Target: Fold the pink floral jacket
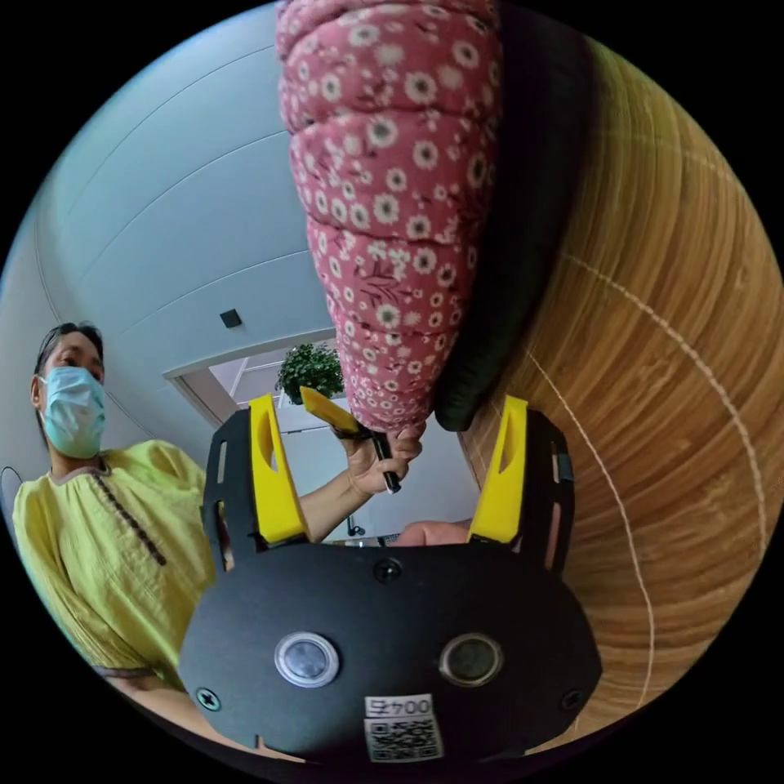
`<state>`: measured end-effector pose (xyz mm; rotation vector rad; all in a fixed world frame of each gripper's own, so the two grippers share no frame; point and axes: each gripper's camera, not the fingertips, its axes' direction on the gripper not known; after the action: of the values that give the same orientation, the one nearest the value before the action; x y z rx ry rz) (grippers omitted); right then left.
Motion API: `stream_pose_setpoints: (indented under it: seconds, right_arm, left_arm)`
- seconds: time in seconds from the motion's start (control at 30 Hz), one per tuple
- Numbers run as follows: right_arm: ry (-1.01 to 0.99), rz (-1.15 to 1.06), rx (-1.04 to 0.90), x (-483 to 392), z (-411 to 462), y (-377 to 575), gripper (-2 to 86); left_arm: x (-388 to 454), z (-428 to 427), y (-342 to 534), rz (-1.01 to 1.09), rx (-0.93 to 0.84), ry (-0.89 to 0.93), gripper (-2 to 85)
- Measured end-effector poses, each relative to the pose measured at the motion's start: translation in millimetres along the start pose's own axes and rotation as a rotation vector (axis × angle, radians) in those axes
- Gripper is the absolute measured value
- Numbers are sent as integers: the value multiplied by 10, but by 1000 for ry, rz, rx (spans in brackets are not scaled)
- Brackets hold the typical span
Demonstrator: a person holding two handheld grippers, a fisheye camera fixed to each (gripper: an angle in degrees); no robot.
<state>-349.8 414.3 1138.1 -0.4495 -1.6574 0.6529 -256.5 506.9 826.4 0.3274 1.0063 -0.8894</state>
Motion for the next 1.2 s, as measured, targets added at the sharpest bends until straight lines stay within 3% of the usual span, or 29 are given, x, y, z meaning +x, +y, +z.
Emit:
stream_pose_setpoints:
  seconds: [0.2, 0.3, 0.47, 0.7, 1.0, 1.2]
  right_arm:
    - [-92, 60, 88, 26, 144, -162, 282]
    - [-119, 237, 145, 8, 144, -313, 209]
    - [-115, 274, 144, -539, -10, -389, 174]
    - [-89, 234, 117, -723, -80, -390, 169]
    - [123, 50, 95, -667, -444, 48, 197]
    - [110, 45, 546, -555, -1955, 377, 219]
  left_arm:
    - [9, -38, 150, 14, 6, -3, 385]
    - [31, -20, 194, 15, 21, 11, 398]
    - [26, 158, 73, 15, 24, 67, 423]
    - [-36, 574, -466, -10, 74, 347, 467]
    - [372, 1110, -1052, 47, -133, 17, 470]
    - [524, 1315, -1278, -6, -204, -229, 375]
